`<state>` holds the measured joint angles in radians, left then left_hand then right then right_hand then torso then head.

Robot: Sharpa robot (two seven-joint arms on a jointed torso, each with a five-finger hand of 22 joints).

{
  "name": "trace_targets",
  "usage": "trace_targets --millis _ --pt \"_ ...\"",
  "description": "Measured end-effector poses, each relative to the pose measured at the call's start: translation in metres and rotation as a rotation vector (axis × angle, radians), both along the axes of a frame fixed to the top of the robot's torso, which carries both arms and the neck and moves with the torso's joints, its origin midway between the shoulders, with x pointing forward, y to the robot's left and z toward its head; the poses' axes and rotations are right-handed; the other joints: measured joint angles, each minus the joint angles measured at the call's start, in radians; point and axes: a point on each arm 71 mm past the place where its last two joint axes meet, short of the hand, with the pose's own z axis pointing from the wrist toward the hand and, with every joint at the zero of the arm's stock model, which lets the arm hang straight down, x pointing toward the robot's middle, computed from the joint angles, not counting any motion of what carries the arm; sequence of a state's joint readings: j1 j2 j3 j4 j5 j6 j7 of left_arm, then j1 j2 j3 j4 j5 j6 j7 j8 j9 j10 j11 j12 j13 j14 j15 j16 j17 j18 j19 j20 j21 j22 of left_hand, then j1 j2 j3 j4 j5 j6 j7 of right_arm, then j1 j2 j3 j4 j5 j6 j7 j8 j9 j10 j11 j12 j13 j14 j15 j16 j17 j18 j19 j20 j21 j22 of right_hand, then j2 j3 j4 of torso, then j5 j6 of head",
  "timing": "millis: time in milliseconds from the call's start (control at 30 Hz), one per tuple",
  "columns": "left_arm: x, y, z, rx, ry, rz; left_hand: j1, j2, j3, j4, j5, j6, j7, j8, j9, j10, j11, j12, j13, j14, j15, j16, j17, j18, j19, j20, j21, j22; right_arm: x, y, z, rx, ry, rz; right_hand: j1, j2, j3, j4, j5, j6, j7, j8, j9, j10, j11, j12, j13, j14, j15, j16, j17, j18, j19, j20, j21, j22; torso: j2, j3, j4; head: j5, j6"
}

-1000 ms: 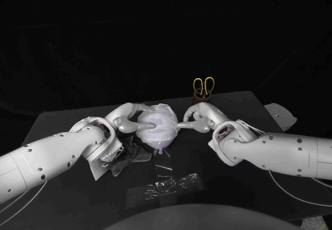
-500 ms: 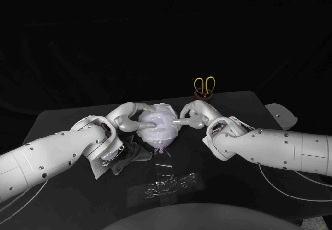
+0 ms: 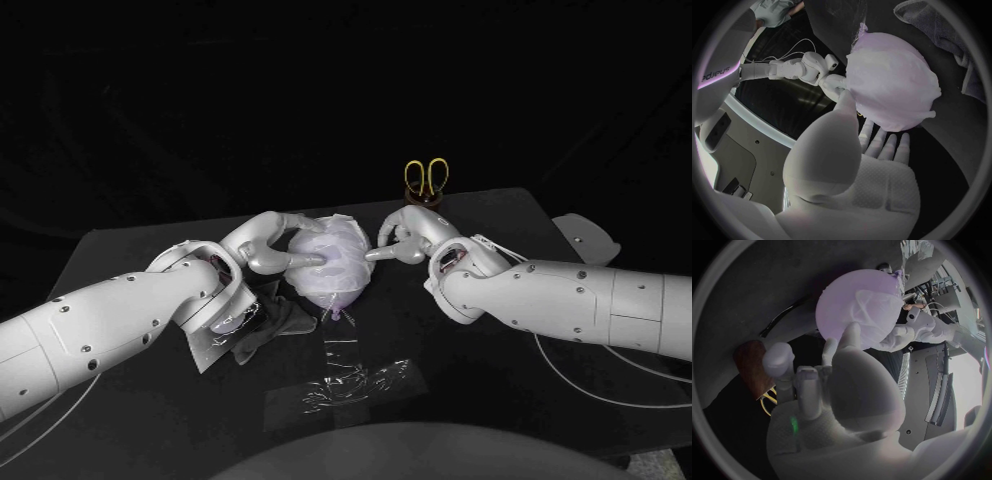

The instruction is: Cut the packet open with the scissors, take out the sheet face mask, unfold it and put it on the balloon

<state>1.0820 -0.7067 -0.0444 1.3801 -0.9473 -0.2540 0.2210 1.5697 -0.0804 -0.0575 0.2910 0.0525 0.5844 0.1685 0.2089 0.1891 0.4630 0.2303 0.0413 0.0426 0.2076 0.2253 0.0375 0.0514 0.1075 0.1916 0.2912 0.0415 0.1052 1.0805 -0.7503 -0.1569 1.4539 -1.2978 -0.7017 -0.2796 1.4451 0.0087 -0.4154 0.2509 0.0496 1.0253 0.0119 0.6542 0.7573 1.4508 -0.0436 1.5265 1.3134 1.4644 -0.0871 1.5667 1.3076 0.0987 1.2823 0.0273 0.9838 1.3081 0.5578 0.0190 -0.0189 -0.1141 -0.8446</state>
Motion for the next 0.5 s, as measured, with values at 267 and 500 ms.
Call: trace_targets --millis 267,500 --pt "0.000 0.000 0.000 0.000 0.000 0.000 0.000 0.000 0.000 0.000 0.000 0.000 0.000 0.000 0.000 0.000 0.000 0.000 0.000 0.000 0.000 0.000 0.000 0.000 0.000 0.000 0.000 0.000 0.001 -0.011 -0.005 -0.103 0.007 0.047 0.010 -0.002 -0.012 0.001 0.000 -0.006 0.001 0.004 0.000 0.001 0.001 0.000 0.000 0.002 -0.002 -0.001 0.001 0.000 0.000 0.000 -0.010 0.000 -0.001 0.0002 -0.0009 0.001 0.004" --pt "0.000 0.000 0.000 0.000 0.000 0.000 0.000 0.000 0.000 0.000 0.000 0.000 0.000 0.000 0.000 0.000 0.000 0.000 0.000 0.000 0.000 0.000 0.000 0.000 0.000 0.000 0.000 0.000 -0.002 -0.013 -0.011 -0.193 0.004 0.105 0.014 -0.006 -0.015 0.004 0.000 -0.009 0.004 0.008 0.000 0.001 0.001 0.000 0.000 0.002 -0.002 -0.004 0.001 0.000 -0.004 -0.004 -0.015 -0.001 -0.001 0.0003 -0.0012 -0.001 0.002"
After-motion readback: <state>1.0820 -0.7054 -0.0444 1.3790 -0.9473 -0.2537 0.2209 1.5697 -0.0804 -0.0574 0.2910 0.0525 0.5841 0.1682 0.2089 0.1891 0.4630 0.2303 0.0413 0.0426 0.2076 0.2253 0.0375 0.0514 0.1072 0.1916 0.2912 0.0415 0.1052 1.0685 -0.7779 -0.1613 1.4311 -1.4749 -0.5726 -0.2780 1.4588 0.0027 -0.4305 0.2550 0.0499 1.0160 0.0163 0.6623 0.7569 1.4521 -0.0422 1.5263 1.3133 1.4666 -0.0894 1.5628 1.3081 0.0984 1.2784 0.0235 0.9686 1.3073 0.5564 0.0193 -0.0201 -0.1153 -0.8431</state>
